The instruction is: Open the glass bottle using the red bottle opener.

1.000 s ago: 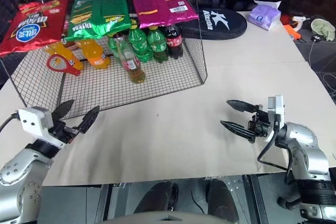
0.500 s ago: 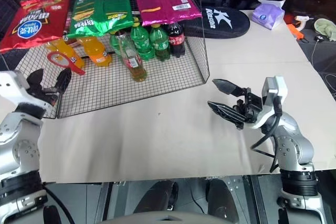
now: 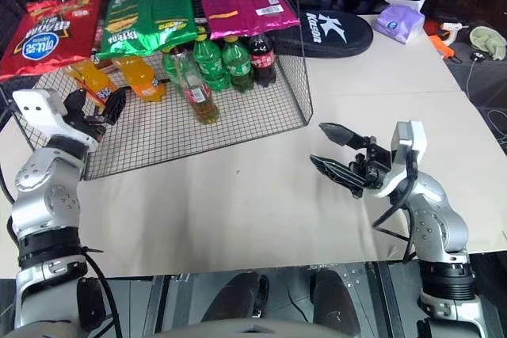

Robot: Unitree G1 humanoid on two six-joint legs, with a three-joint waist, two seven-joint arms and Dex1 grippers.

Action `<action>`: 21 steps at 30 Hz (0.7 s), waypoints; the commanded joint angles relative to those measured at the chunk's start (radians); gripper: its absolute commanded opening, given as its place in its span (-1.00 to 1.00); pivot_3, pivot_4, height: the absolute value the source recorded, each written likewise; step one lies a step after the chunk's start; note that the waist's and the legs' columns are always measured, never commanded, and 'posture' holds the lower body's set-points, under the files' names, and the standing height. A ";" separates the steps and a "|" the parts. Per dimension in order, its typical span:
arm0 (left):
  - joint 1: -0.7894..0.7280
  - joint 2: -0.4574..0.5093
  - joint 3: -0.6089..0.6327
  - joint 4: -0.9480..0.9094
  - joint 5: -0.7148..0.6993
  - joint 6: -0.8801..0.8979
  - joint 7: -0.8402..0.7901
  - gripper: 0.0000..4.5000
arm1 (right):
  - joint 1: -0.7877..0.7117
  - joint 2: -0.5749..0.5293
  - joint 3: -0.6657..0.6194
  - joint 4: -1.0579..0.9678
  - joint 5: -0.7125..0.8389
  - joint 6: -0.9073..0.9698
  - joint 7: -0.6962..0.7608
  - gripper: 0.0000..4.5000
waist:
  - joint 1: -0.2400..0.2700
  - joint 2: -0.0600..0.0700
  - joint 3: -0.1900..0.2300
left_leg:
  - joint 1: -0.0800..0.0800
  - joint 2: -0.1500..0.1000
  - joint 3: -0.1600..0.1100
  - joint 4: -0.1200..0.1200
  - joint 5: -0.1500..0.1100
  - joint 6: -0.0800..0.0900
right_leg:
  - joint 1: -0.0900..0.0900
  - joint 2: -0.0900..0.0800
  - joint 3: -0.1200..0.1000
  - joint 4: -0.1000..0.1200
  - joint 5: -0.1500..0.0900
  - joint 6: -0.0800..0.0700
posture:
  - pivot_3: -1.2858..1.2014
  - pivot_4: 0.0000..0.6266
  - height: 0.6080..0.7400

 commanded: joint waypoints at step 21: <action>-0.089 0.013 -0.007 0.104 0.019 -0.081 -0.027 -0.37 | 0.003 0.018 -0.002 0.006 -0.044 -0.069 0.017 0.75 | 0.000 0.000 0.000 | 0.000 0.000 0.000 0.002 0.000 0.000 | 0.000 0.001 0.000 0.002 0.000 0.000 | 0.03 -0.52 1.00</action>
